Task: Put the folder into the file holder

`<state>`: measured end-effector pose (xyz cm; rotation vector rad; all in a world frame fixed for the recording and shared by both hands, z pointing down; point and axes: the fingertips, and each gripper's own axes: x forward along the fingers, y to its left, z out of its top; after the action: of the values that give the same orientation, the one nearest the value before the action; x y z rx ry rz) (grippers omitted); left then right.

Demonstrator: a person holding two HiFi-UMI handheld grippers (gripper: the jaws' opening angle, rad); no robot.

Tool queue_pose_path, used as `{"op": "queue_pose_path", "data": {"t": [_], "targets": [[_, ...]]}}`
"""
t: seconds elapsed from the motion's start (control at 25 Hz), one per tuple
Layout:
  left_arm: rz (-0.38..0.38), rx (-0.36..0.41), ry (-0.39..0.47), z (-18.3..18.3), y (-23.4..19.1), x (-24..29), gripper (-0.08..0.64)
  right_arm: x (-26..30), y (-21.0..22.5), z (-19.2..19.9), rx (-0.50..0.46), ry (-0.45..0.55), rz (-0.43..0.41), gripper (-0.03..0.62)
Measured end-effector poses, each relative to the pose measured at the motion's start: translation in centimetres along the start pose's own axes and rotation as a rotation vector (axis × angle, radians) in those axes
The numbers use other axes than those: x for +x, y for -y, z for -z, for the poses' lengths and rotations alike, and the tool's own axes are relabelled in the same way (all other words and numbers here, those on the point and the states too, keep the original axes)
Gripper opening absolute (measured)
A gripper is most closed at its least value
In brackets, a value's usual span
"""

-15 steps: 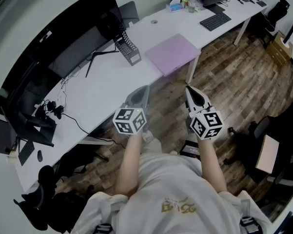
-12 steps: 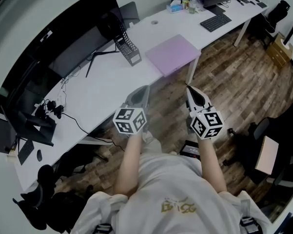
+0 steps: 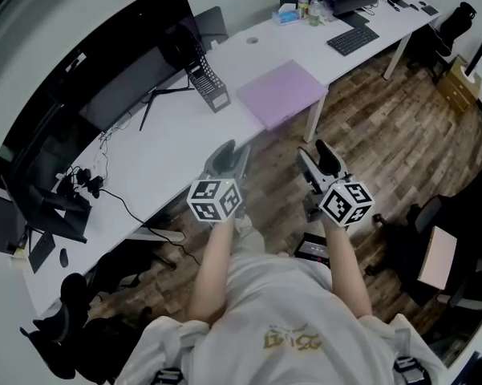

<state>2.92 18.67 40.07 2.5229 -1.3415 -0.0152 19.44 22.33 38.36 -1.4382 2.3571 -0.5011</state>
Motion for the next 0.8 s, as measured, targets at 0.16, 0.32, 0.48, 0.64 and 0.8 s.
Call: {"op": "queue_pose_path", "data": {"t": [0.16, 0.32, 0.48, 0.64, 0.8], "targets": [[0.021, -0.048, -0.006, 0.3, 0.4, 1.1, 0.284, -0.2, 1.6, 0.5, 0.071, -0.012, 0.022, 0.282], [0.034, -0.054, -0.039, 1.1, 0.5, 2.9, 0.319, -0.1, 3.1, 0.7, 0.085, -0.013, 0.054, 0.291], [0.041, -0.061, -0.059, 1.5, 0.2, 5.1, 0.319, 0.7, 5.1, 0.5, 0.09, -0.012, 0.089, 0.299], [0.06, -0.066, -0.079, 1.8, -0.5, 7.3, 0.328, 2.0, 7.1, 0.6, 0.096, -0.018, 0.12, 0.302], [0.08, -0.088, -0.095, 2.0, -2.1, 10.7, 0.337, 4.4, 9.7, 1.1, 0.111, -0.029, 0.149, 0.304]]}}
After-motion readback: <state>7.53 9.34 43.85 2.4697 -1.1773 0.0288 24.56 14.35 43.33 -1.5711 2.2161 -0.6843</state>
